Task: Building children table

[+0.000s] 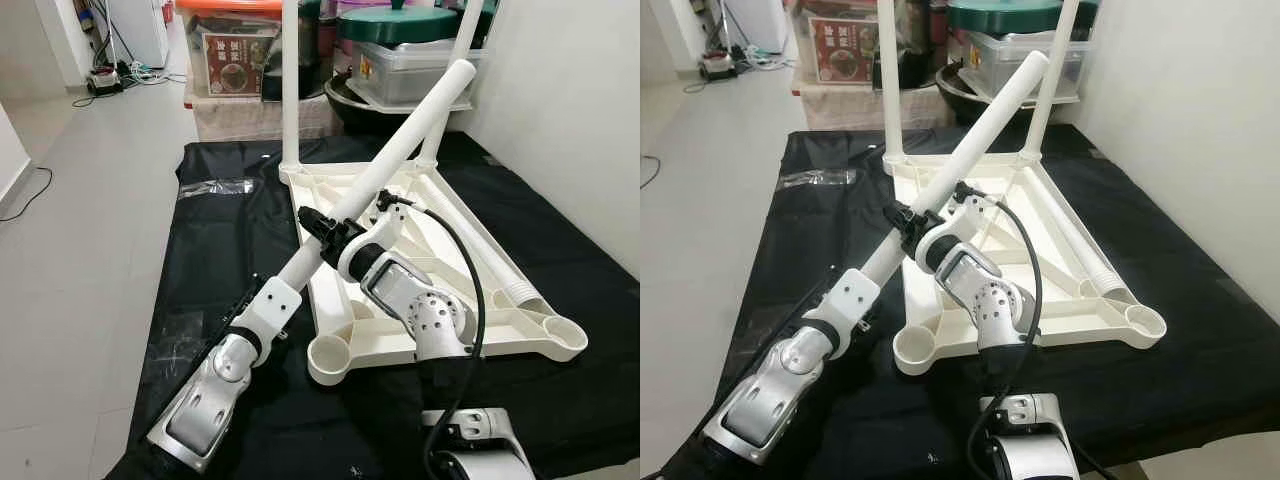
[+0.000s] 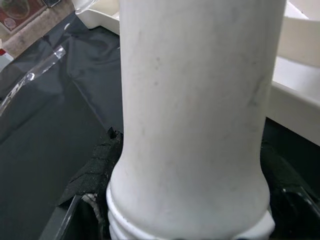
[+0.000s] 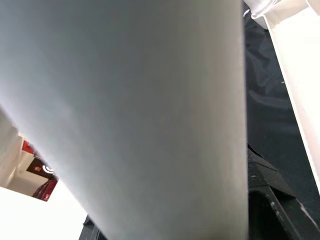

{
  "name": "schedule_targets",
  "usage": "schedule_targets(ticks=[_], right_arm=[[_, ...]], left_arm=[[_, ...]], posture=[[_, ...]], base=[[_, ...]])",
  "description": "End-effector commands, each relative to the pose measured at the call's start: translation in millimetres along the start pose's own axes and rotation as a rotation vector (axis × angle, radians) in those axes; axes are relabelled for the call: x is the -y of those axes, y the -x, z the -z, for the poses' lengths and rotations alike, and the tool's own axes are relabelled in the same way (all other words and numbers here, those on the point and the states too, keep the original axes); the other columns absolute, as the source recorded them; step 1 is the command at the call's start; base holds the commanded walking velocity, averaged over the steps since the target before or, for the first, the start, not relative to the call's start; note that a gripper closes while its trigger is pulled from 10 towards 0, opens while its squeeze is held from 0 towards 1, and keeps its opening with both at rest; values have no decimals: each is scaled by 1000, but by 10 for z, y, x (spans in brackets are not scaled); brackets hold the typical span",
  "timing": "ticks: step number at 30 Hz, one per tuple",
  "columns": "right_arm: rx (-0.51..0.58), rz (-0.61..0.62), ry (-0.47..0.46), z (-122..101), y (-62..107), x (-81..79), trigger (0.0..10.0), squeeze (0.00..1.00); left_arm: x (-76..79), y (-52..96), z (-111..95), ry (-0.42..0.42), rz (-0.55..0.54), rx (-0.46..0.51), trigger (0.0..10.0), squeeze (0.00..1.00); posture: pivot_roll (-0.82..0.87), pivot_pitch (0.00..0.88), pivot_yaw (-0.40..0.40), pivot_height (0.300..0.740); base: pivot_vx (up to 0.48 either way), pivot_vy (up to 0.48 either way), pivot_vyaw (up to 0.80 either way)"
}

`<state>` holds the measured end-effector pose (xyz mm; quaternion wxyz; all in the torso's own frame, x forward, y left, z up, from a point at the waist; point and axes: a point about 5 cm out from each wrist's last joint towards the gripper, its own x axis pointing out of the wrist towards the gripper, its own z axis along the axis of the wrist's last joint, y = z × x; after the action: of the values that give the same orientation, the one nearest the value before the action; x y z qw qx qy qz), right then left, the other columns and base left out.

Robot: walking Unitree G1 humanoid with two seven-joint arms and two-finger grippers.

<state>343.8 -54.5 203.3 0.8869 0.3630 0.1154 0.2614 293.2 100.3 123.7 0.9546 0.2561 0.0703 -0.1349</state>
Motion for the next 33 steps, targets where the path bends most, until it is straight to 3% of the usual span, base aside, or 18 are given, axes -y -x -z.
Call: schedule_targets(ticks=[1, 4, 6, 8, 12, 13, 19, 24, 26, 27, 30, 33], right_arm=[[-97, -144, -160, 444, -113, -416, 0, 0], [-86, -114, -164, 436, -125, -378, 0, 0], [-73, -111, -167, 409, -120, -378, 0, 0], [-42, -130, -150, 337, -105, -385, 0, 0], [-26, -112, -143, 290, -121, -350, 0, 0], [0, -112, -121, 222, -131, -347, 0, 0], [61, -90, -47, 63, -158, -278, 0, 0], [176, -5, 49, -263, -153, -86, 0, 0], [259, 68, 114, -504, -128, 52, 0, 0], [259, 68, 114, -504, -128, 52, 0, 0], [376, 188, 160, -873, -75, 220, 0, 0], [398, 270, 108, -1024, -52, 319, 0, 0]], left_arm=[[7, -5, -17, -37, 1, 15, 10000, 0], [27, -10, -15, -39, 17, 25, 10000, 0], [36, 0, -34, -20, 23, 39, 10000, 1000], [27, 31, -23, 61, 42, 38, 10000, 1000], [-53, 60, 12, 66, 9, 39, 10000, 1000], [-134, 99, 0, 81, -14, 58, 10000, 1000], [-239, 191, -47, 119, -22, 93, 10000, 1000], [-273, 360, -262, 172, 41, 207, 10000, 1000], [-249, 484, -351, 184, 110, 259, 10000, 1000], [-249, 484, -351, 184, 110, 259, 10000, 1000], [-291, 547, -254, 212, 69, 209, 10000, 1000], [-395, 542, -144, 273, -19, 147, 10000, 1000]], posture=[[100, 0, -77, 740], [96, 0, -76, 740], [99, 0, -74, 740], [104, 0, -75, 740], [104, 0, -75, 740], [107, 0, -77, 740], [105, 0, -76, 740], [120, 0, -81, 740], [129, 0, -86, 740], [129, 0, -86, 740], [130, 0, -83, 740], [119, 0, -78, 740]], base=[[0, 0, 0], [0, 0, 0], [0, 0, 0], [0, 0, 0], [0, 0, 0], [0, 0, 0], [0, 0, 0], [0, 0, 0], [0, 0, 0], [0, 0, 0], [0, 0, 0], [0, 0, 0]])
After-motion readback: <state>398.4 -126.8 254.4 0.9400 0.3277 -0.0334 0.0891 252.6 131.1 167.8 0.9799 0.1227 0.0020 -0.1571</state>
